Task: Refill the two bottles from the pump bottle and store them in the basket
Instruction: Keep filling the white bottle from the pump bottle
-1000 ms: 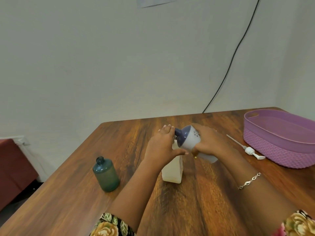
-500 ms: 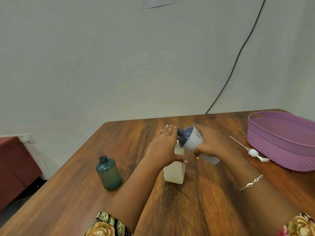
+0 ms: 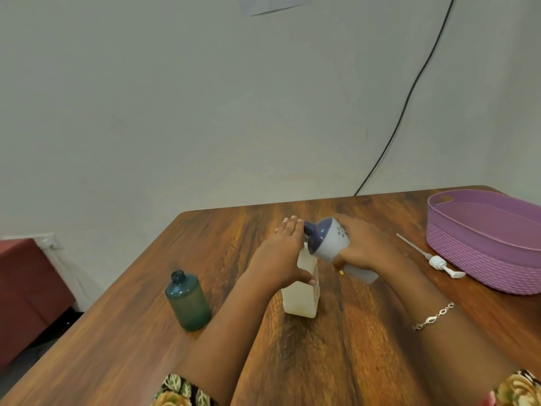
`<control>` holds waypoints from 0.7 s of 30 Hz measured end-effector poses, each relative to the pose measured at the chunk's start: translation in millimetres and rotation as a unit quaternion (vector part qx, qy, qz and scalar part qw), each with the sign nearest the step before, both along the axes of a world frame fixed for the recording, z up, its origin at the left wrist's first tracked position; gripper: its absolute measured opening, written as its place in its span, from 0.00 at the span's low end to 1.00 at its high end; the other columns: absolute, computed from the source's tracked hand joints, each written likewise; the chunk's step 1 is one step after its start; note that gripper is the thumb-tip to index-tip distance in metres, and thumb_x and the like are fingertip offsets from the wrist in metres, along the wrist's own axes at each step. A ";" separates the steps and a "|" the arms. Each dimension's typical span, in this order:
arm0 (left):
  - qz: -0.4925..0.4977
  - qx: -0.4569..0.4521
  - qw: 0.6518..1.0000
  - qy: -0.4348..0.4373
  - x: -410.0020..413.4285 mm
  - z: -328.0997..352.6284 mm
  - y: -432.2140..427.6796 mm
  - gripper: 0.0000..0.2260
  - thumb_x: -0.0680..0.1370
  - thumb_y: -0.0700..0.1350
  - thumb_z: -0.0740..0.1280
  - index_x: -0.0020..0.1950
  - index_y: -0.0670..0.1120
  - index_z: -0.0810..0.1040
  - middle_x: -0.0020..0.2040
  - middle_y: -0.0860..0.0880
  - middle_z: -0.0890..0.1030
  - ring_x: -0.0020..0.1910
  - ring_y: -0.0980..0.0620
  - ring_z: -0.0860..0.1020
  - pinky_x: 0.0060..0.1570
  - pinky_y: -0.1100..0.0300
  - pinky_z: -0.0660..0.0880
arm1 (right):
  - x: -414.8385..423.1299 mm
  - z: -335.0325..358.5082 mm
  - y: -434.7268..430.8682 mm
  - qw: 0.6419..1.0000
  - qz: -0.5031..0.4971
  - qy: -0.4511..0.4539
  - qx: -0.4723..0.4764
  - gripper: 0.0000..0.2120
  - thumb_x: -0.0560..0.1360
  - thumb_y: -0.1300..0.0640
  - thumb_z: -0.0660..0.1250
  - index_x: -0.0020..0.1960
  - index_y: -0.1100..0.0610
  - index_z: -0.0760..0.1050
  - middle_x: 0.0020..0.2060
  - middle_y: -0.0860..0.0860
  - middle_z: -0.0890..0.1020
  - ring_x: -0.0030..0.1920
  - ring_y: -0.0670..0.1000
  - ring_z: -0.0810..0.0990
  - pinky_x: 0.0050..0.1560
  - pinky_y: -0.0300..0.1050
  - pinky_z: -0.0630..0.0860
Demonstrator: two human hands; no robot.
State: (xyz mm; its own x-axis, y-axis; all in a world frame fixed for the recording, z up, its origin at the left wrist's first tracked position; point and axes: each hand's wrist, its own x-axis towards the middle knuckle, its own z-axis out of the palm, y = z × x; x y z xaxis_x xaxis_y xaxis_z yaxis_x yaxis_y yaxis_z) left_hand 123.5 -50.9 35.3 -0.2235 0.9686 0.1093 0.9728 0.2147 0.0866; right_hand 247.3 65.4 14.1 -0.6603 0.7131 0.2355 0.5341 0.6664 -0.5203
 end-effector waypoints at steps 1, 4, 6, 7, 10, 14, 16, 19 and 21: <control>-0.001 -0.008 1.000 0.004 0.7 2.9 -0.3 0.49 0.69 0.54 0.72 0.77 0.44 0.42 0.77 0.48 0.44 0.75 0.51 0.43 0.72 0.57 0.46 | 0.5 1.6 -0.2 1.000 0.001 0.001 -0.002 0.37 0.59 0.55 0.77 0.65 0.51 0.66 0.55 0.52 0.74 0.52 0.50 0.72 0.45 0.44 0.71; 0.001 -0.027 1.000 -0.004 -0.2 15.3 3.3 0.48 0.70 0.54 0.72 0.77 0.44 0.43 0.77 0.47 0.44 0.75 0.50 0.42 0.72 0.56 0.45 | 2.7 6.6 -0.4 1.000 0.006 0.013 -0.003 0.35 0.60 0.56 0.77 0.64 0.51 0.67 0.53 0.51 0.74 0.50 0.50 0.72 0.43 0.42 0.68; 0.001 -0.027 1.000 0.001 -0.5 20.0 5.5 0.46 0.70 0.54 0.72 0.77 0.45 0.45 0.77 0.47 0.46 0.76 0.49 0.44 0.72 0.55 0.47 | 2.5 9.1 0.4 1.000 0.008 0.015 0.005 0.35 0.60 0.56 0.77 0.64 0.52 0.67 0.53 0.51 0.74 0.51 0.50 0.72 0.45 0.43 0.70; 0.002 -0.026 1.000 0.011 0.3 19.7 5.9 0.45 0.71 0.54 0.72 0.77 0.45 0.46 0.77 0.47 0.46 0.76 0.49 0.45 0.72 0.55 0.48 | 1.8 9.1 0.3 1.000 0.006 0.014 0.004 0.35 0.60 0.57 0.77 0.64 0.52 0.67 0.53 0.51 0.73 0.51 0.50 0.72 0.46 0.44 0.70; 0.005 -0.033 0.999 0.041 2.8 12.8 6.2 0.44 0.71 0.53 0.71 0.77 0.44 0.46 0.77 0.47 0.47 0.76 0.49 0.47 0.72 0.55 0.49 | -0.7 6.0 0.9 0.999 -0.015 0.019 -0.030 0.35 0.62 0.59 0.77 0.65 0.53 0.66 0.55 0.52 0.73 0.54 0.53 0.72 0.50 0.47 0.72; 0.011 -0.041 0.998 0.039 0.5 10.8 5.5 0.42 0.73 0.50 0.70 0.77 0.44 0.46 0.77 0.47 0.47 0.76 0.50 0.47 0.72 0.55 0.52 | 2.7 7.2 -1.5 1.000 0.002 -0.022 0.008 0.35 0.60 0.56 0.77 0.63 0.50 0.67 0.52 0.50 0.73 0.51 0.51 0.72 0.46 0.46 0.72; 0.009 -0.043 0.999 0.031 0.3 15.6 4.5 0.42 0.73 0.49 0.70 0.77 0.44 0.46 0.77 0.48 0.47 0.76 0.50 0.47 0.72 0.54 0.53 | 2.4 8.2 -1.8 1.000 0.001 -0.015 0.004 0.35 0.59 0.56 0.77 0.63 0.50 0.67 0.51 0.49 0.73 0.50 0.51 0.72 0.46 0.46 0.73; 0.008 -0.039 0.999 0.008 -1.1 25.0 3.1 0.42 0.73 0.50 0.70 0.77 0.45 0.46 0.77 0.48 0.47 0.76 0.51 0.47 0.71 0.55 0.52 | -0.3 11.9 -1.5 1.000 0.002 0.006 -0.003 0.34 0.59 0.55 0.77 0.61 0.50 0.68 0.51 0.50 0.75 0.49 0.51 0.73 0.43 0.45 0.72; 0.010 -0.035 0.999 0.010 0.0 26.9 3.3 0.41 0.73 0.50 0.70 0.77 0.45 0.48 0.77 0.48 0.48 0.76 0.51 0.47 0.71 0.56 0.53 | -0.8 14.7 -1.2 1.000 0.003 0.009 -0.004 0.33 0.59 0.56 0.77 0.61 0.50 0.68 0.49 0.49 0.74 0.49 0.50 0.72 0.43 0.44 0.71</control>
